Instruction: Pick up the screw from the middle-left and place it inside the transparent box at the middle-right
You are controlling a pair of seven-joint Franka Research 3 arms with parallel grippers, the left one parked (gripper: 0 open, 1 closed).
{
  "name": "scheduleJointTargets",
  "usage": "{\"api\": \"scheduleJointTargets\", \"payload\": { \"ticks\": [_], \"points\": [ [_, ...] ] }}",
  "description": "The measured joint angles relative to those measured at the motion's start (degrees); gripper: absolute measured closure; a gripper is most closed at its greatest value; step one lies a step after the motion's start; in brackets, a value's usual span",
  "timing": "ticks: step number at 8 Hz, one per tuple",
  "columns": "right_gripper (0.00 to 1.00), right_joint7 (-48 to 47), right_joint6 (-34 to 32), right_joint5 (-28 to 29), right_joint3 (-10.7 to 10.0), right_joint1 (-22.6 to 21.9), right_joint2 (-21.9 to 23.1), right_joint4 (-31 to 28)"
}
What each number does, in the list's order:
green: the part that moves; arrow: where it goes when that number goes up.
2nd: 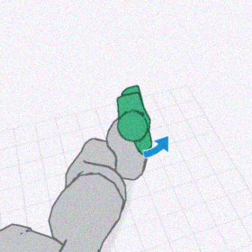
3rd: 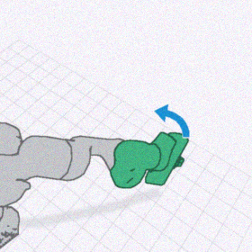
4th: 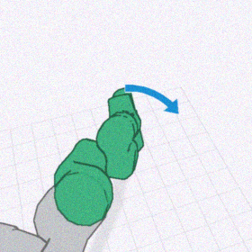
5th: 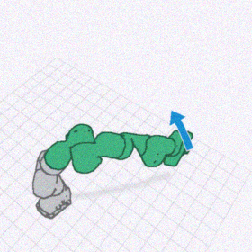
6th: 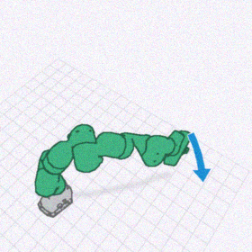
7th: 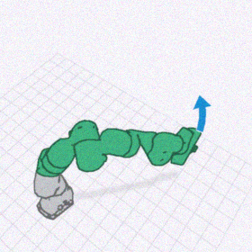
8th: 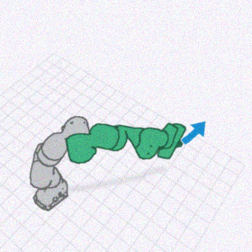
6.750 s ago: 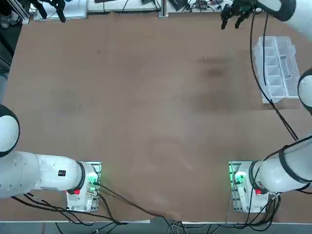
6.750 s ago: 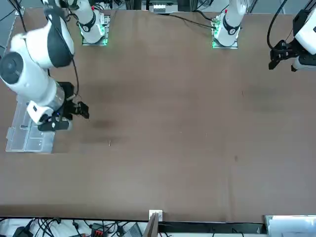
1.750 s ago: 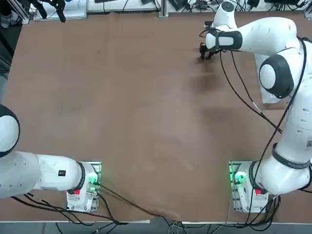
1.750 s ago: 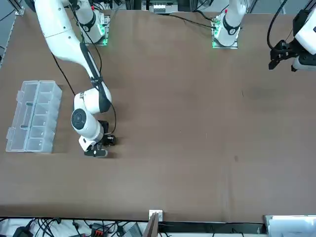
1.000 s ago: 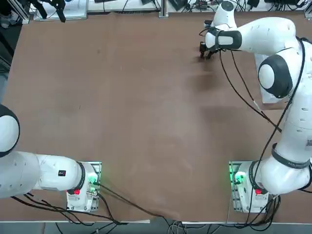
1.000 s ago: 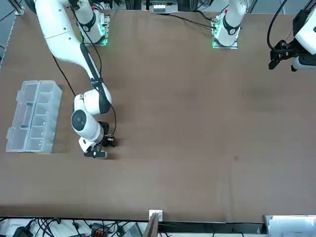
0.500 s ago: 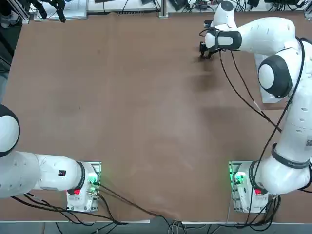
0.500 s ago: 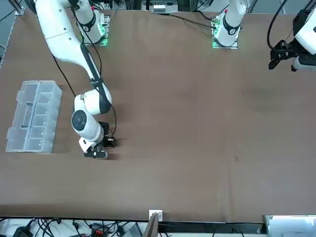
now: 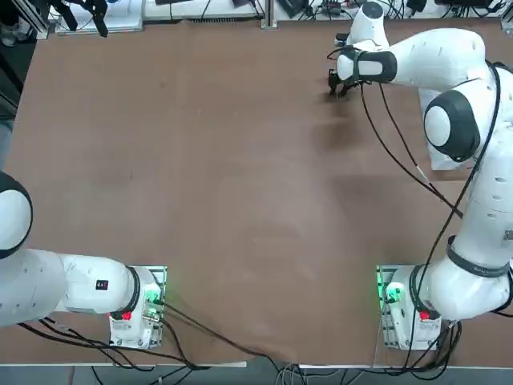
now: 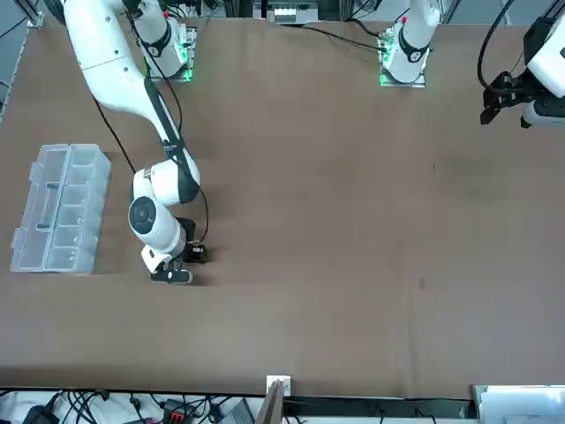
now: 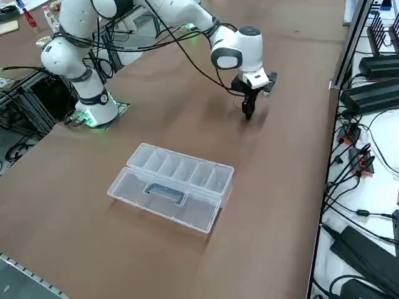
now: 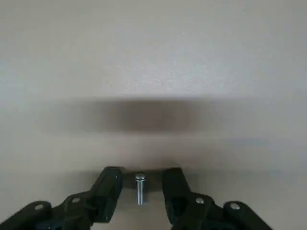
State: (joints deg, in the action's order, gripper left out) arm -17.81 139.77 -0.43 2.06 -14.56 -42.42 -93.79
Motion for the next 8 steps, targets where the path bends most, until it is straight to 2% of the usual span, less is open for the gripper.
{"api": "scheduleJointTargets", "payload": {
  "ticks": [8],
  "points": [
    [0.45, -0.25, 0.01, -0.94, -0.14, -0.42, -0.24, 0.20]
  ]
}}
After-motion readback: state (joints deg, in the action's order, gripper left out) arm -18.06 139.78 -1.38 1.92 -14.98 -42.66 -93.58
